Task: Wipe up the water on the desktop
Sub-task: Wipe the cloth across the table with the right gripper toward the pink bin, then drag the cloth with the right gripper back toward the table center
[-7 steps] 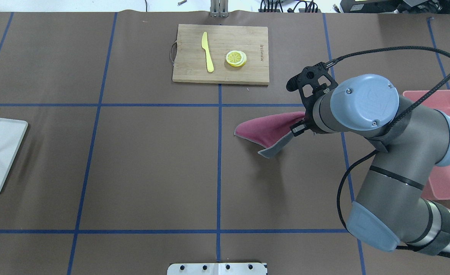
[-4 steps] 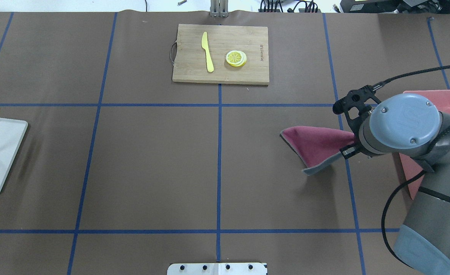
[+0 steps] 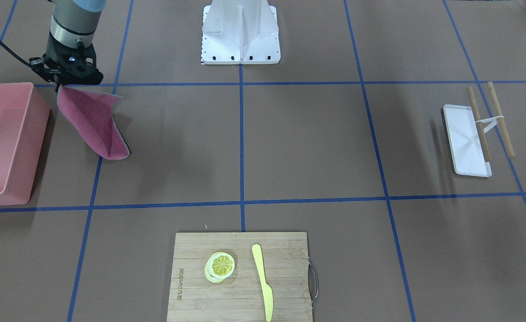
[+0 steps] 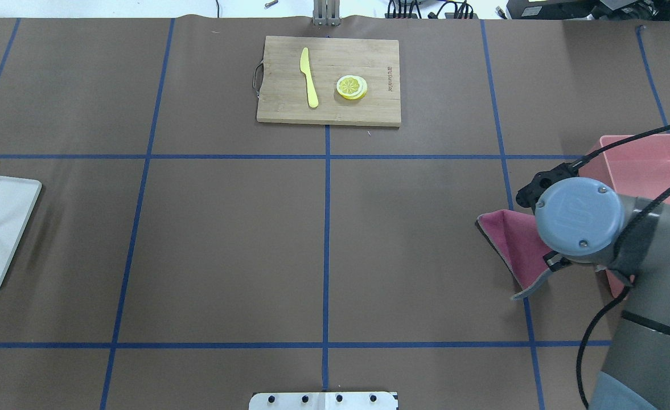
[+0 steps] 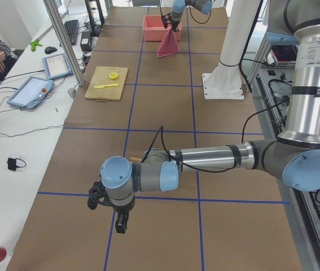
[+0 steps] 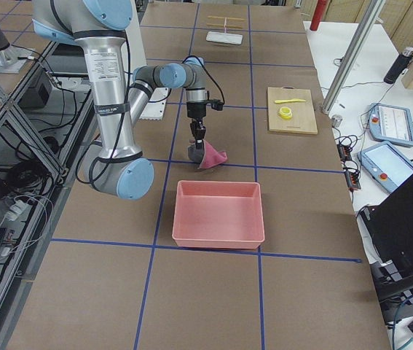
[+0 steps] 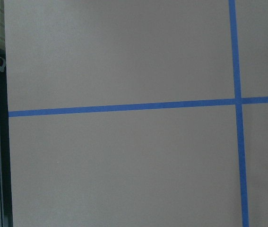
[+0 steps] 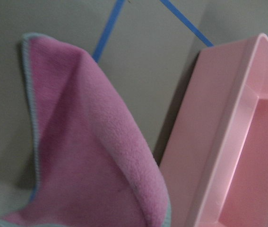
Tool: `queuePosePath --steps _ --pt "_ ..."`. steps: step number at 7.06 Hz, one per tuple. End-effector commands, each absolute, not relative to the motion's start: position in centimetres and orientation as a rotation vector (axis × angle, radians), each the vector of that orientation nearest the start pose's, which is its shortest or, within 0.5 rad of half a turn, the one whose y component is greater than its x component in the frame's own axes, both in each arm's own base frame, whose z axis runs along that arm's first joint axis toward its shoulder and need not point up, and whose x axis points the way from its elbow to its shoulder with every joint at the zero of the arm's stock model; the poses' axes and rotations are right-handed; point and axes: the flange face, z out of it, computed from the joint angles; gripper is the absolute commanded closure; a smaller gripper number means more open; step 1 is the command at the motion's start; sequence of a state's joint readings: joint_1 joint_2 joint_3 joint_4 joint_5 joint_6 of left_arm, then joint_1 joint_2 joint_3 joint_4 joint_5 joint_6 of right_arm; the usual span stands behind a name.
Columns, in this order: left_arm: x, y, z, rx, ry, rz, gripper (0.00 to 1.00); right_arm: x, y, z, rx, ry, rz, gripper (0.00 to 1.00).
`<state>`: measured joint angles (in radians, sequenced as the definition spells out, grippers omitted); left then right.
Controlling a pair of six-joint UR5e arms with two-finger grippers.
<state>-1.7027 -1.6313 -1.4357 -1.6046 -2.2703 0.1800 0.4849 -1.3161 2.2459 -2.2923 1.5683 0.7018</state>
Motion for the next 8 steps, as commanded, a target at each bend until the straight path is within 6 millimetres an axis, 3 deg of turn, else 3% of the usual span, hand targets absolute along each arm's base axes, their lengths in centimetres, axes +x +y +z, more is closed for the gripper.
queuePosePath --steps 1,4,5,6,7,8 --pt "-13.6 -50.3 69.3 0.075 0.696 0.033 0.02 -45.3 -34.0 26.8 0.196 -0.307 -0.306 1.00" --pt "-13.7 -50.6 69.0 0.078 0.696 0.034 0.02 -55.2 -33.8 21.3 0.333 -0.764 -0.105 1.00" --pt "-13.7 -50.6 69.0 0.078 0.696 0.034 0.02 -59.2 -34.1 17.9 0.322 -0.874 -0.025 1.00" --pt "-13.7 -50.6 69.1 0.077 0.696 0.034 0.02 -61.2 -32.7 13.8 0.310 -0.986 0.064 1.00" --pt "-13.7 -50.6 69.0 0.078 0.696 0.034 0.02 -62.3 -30.1 10.3 0.338 -1.070 0.134 1.00" --pt "-13.7 -50.7 68.9 0.079 0.696 0.035 0.02 -62.2 -29.4 9.3 0.354 -1.098 0.160 1.00"
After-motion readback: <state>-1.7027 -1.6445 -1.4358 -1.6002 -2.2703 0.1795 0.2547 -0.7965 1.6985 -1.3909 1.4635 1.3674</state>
